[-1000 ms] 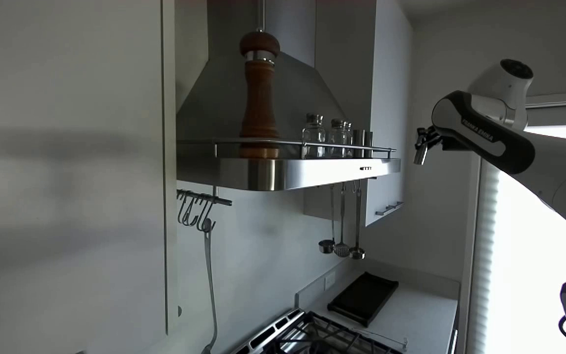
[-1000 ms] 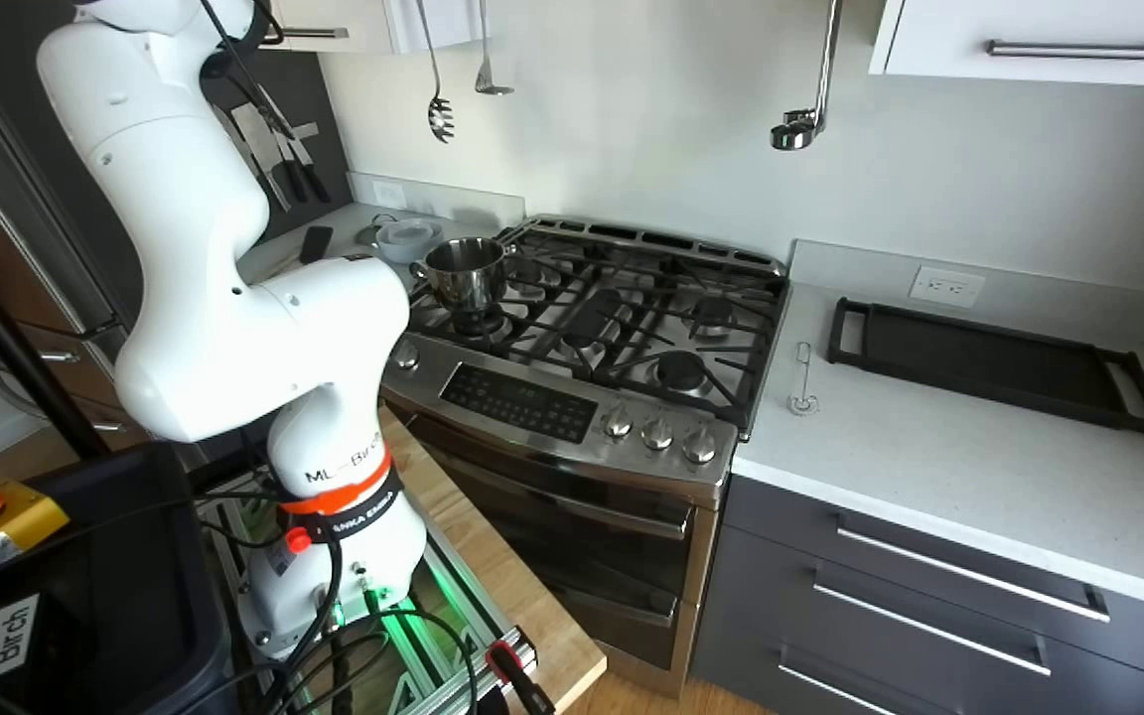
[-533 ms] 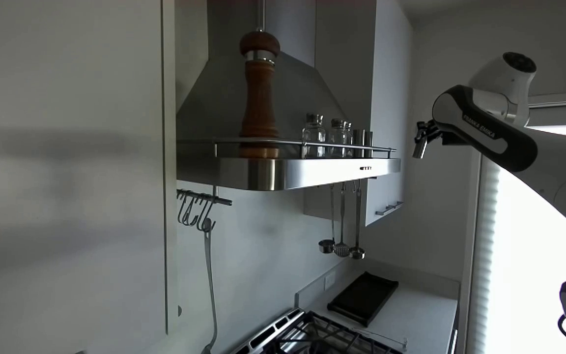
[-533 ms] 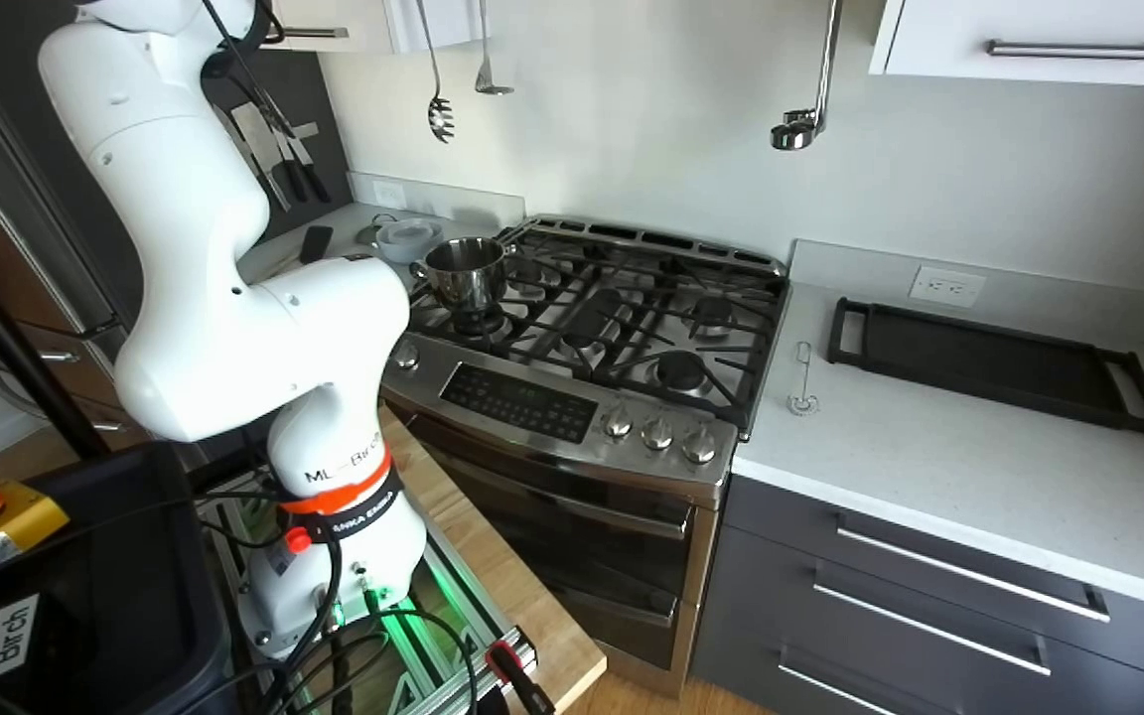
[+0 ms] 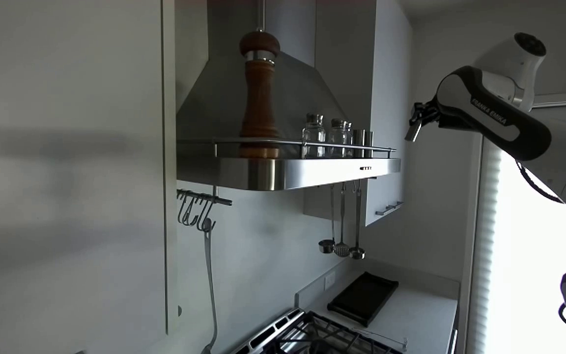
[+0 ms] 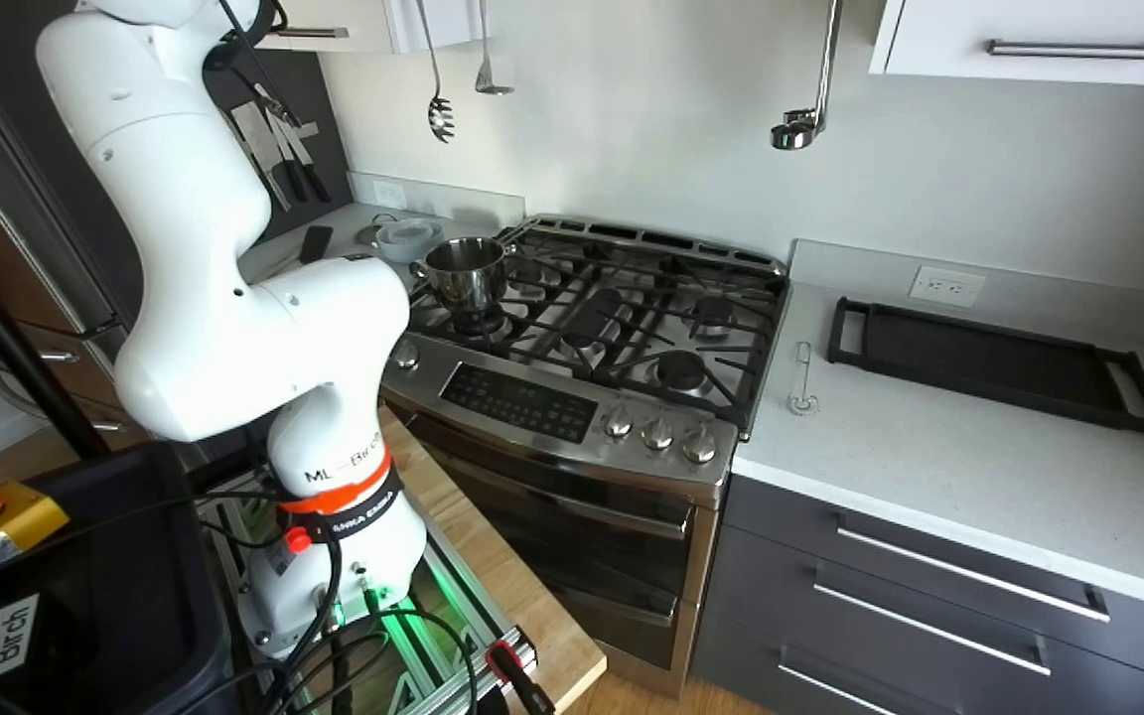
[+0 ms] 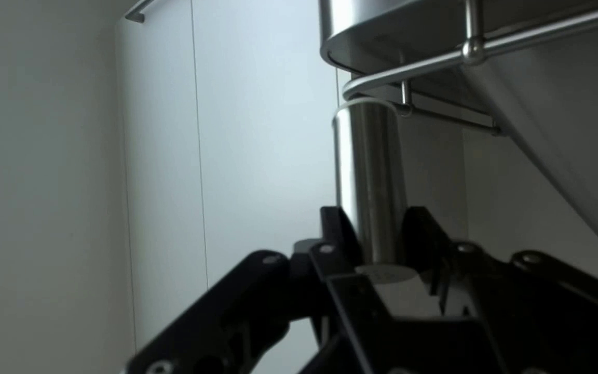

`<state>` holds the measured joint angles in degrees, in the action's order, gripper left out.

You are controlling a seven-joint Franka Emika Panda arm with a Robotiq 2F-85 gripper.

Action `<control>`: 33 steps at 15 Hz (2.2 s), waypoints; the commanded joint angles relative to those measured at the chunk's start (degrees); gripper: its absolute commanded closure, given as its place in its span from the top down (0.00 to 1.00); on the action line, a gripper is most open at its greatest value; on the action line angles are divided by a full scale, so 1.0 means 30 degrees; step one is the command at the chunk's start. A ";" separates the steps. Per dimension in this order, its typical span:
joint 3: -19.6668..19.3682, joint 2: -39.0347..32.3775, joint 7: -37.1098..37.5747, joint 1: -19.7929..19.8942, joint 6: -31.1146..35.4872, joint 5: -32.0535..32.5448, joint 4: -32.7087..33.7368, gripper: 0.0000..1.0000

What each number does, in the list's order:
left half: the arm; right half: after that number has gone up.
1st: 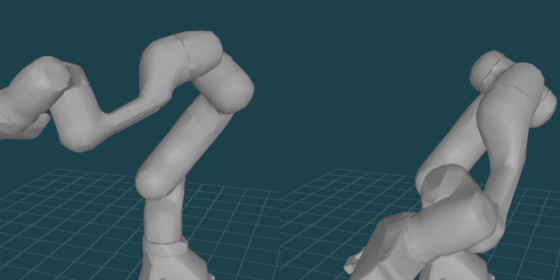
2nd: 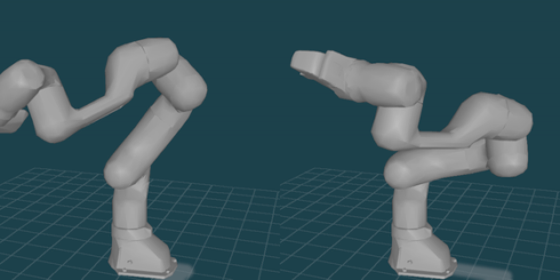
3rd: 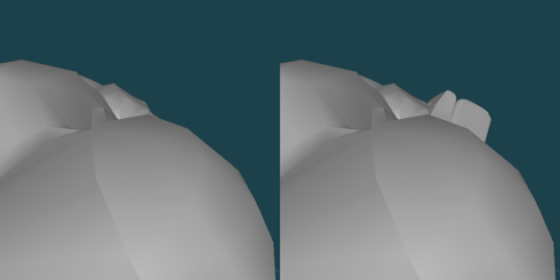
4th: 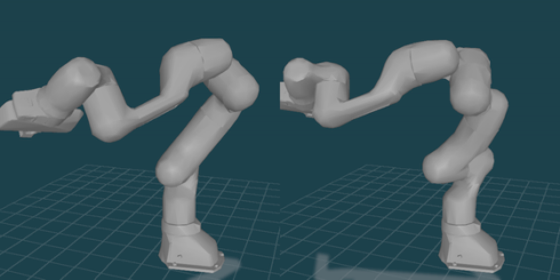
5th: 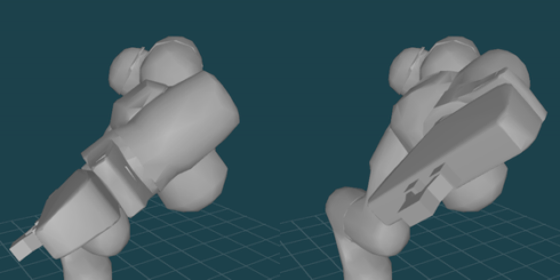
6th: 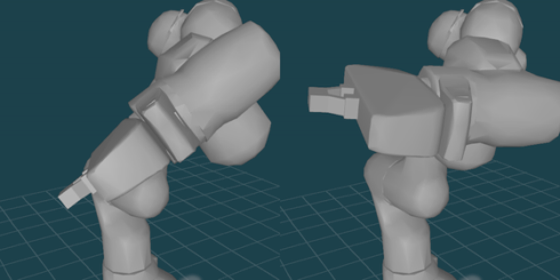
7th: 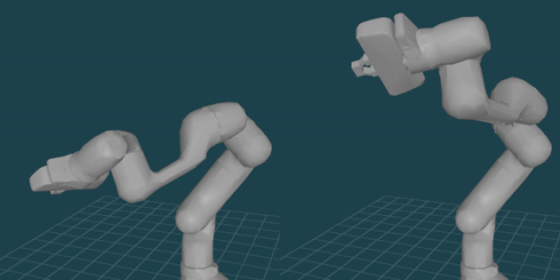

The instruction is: Remove the silver container on the right and put it on the top rack above the stove

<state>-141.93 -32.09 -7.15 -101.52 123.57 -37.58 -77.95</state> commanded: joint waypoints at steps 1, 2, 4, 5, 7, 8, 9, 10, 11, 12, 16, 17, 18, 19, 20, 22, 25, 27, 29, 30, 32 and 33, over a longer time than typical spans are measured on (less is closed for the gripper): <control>0.1036 0.1814 0.0814 0.0334 -0.0527 -0.0795 0.2010 0.11; 0.1410 0.2087 0.1048 0.0521 -0.0621 -0.0856 0.2331 0.11; 0.2202 0.2592 0.1374 0.0928 -0.0819 -0.0874 0.2971 0.11; 0.2455 0.2918 0.1544 0.0670 -0.0696 -0.0509 0.3176 0.11; 0.3299 0.3450 0.1783 0.0997 -0.0842 -0.0266 0.3898 0.11; 0.3738 0.3729 0.1911 0.1169 -0.1017 -0.0118 0.4277 0.11; 0.4213 0.3953 0.2102 0.1436 -0.1253 0.0105 0.4627 0.11; 0.4733 0.4220 0.2243 0.1737 -0.1518 0.0351 0.5022 0.11; 0.5217 0.4423 0.2420 0.2036 -0.1879 0.0519 0.5350 0.11; 0.5725 0.4563 0.2555 0.2471 -0.2286 0.0848 0.5679 0.11; 0.7824 0.5368 0.2884 0.4024 -0.3561 0.1792 0.7003 0.11; 0.8384 0.5520 0.2933 0.4421 -0.3856 0.2045 0.7291 0.11; 0.8927 0.5644 0.2953 0.4802 -0.4145 0.2231 0.7531 0.11; 0.9534 0.5834 0.2953 0.5138 -0.4386 0.2310 0.7741 0.11; 1.0081 0.5953 0.2955 0.5515 -0.4632 0.2443 0.7932 0.11; 1.1121 0.6109 0.2947 0.6250 -0.5108 0.2587 0.8233 0.11; 1.2475 0.6221 0.2805 0.7454 -0.5786 0.2555 0.8663 0.11; 1.3219 0.6205 0.2734 0.8245 -0.6165 0.2439 0.8937 0.11; 1.3869 0.6163 0.2688 0.8999 -0.6484 0.2322 0.9198 0.11; 1.4185 0.6177 0.2634 0.9374 -0.6741 0.2272 0.9364 0.11; 1.4750 0.6116 0.2628 1.0064 -0.7117 0.2152 0.9606 0.11; 1.5025 0.6097 0.2626 1.0405 -0.7232 0.2094 0.9739 0.11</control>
<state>-100.23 -15.11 0.49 -73.54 104.90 -31.29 -51.34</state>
